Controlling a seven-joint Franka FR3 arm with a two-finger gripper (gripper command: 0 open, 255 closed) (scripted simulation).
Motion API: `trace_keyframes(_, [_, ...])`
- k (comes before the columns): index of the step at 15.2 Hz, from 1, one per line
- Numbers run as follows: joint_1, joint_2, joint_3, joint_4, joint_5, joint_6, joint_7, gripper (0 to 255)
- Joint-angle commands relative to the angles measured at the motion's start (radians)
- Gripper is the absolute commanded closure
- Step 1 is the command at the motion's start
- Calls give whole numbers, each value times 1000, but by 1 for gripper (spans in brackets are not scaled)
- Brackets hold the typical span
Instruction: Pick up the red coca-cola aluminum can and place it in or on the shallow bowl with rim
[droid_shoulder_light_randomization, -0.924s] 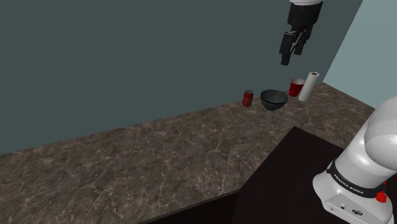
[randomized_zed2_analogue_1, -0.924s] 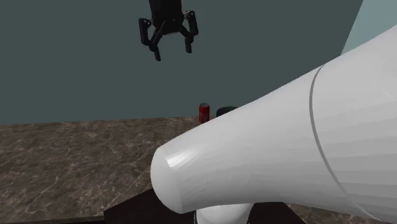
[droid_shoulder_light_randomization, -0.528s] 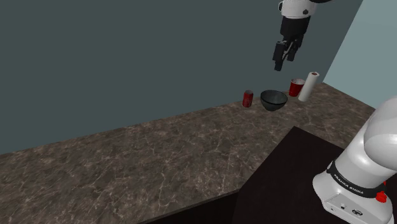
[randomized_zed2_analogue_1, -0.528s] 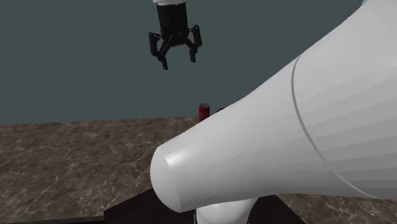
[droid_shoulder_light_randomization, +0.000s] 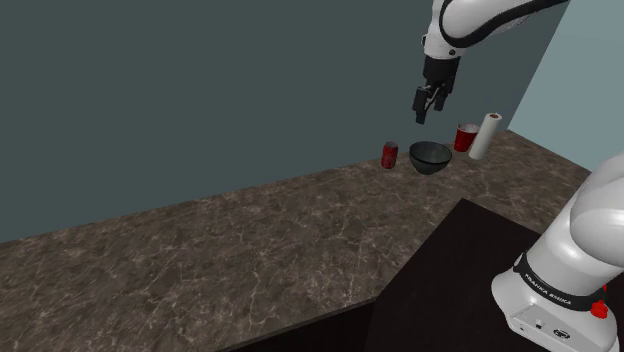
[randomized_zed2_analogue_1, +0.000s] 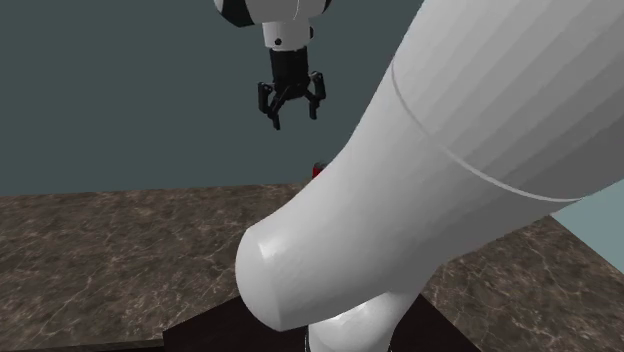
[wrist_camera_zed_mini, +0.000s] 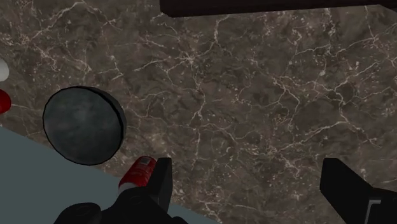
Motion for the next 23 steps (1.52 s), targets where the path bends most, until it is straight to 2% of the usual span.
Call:
trace_keyframes(1, [-6, 67, -29, 13, 0, 61, -25, 0])
trace_keyframes(7, [-13, 288, -102, 76, 42, 227, -106, 0])
trace_keyframes(13, [-28, 528, -148, 187, 150, 354, -219, 0])
trace_keyframes(17, [-61, 691, -148, 288, 244, 408, -303, 0])
trace_keyframes(23, [-141, 930, -110, 480, 364, 444, -402, 0])
